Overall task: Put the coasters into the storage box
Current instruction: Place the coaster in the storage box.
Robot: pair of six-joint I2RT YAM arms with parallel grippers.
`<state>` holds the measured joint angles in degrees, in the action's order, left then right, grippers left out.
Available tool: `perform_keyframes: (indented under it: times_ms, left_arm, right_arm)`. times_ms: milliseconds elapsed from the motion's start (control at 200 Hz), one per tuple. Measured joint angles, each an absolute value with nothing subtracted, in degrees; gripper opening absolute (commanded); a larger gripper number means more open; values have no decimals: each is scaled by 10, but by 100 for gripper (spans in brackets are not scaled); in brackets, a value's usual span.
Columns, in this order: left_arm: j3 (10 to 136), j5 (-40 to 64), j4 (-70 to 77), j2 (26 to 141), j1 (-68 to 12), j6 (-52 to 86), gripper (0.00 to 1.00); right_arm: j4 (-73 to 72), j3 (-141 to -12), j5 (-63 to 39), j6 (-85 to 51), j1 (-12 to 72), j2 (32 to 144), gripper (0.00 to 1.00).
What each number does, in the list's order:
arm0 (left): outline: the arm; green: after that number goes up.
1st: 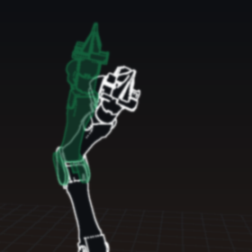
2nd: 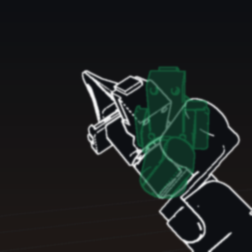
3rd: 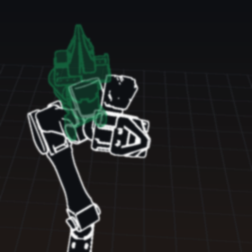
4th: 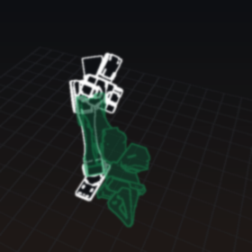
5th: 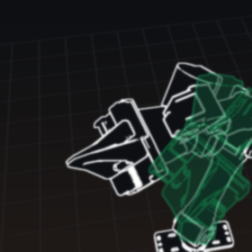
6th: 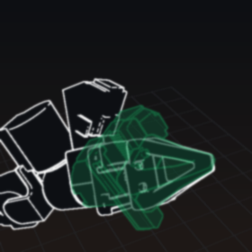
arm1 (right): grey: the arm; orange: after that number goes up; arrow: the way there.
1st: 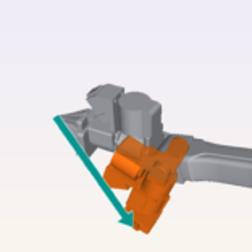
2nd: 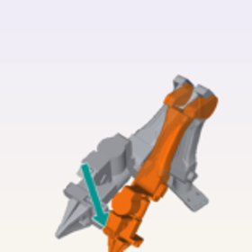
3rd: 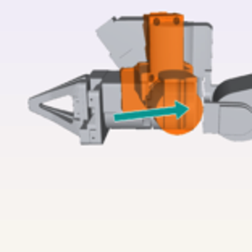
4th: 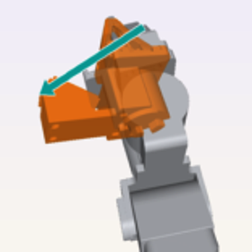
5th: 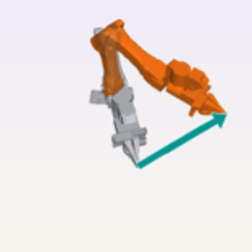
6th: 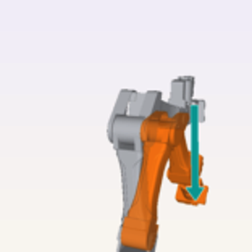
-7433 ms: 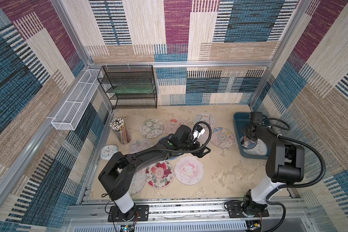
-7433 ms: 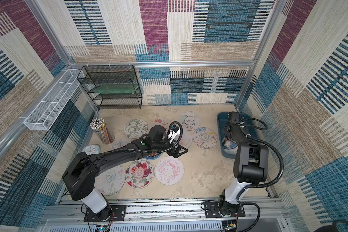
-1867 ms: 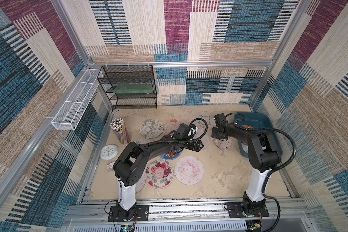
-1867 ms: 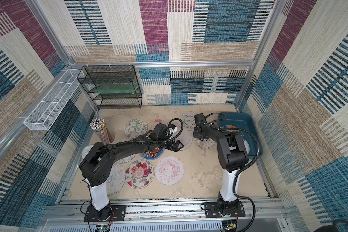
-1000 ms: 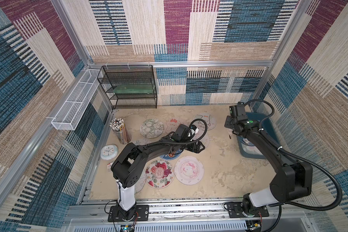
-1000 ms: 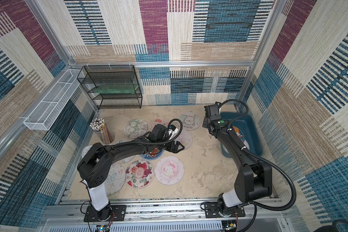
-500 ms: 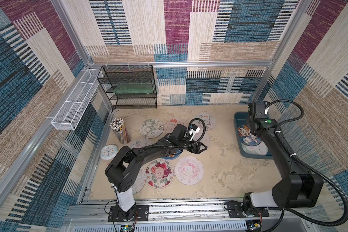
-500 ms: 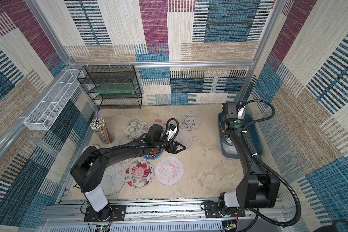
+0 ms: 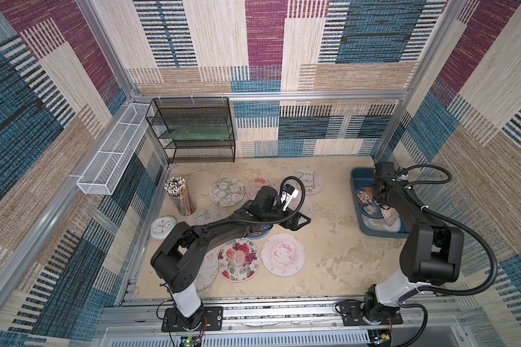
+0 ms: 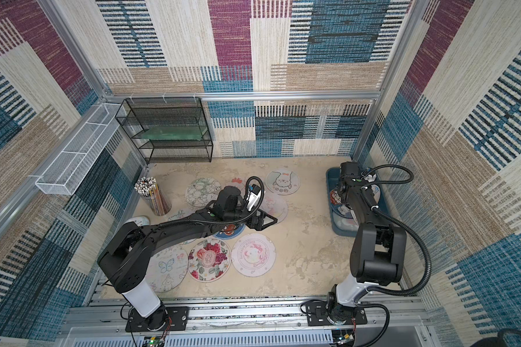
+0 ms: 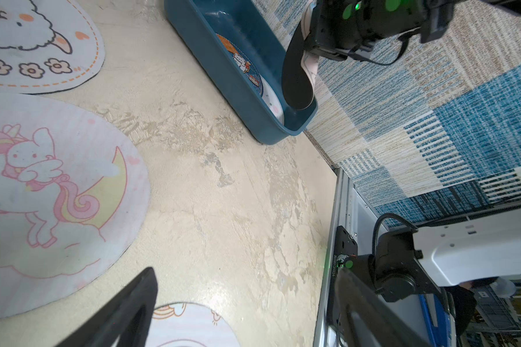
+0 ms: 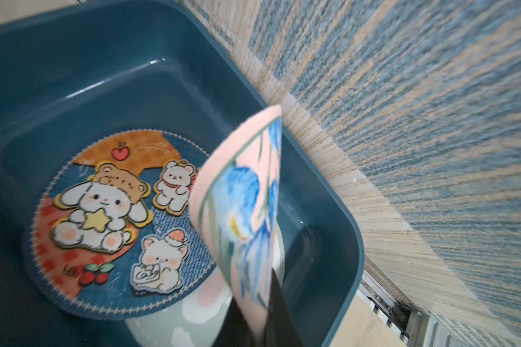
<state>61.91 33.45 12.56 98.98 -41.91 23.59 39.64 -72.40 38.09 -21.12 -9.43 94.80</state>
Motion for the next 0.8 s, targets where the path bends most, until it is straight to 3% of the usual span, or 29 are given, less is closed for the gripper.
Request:
perform_keyframes:
  times_ms: [140,561,801]
  left_arm:
    - [618,320,120,983,-419,232,92]
    - [608,267,87,959,-419,223,95]
    - [586,226,97,954,-419,223,96]
  right_arm:
    - [386,-754,366,-211,-95,1009,5]
    - [347,-819,290,-206,-93,1134,22]
    - [321,-818,235,-202,-98,1149,46]
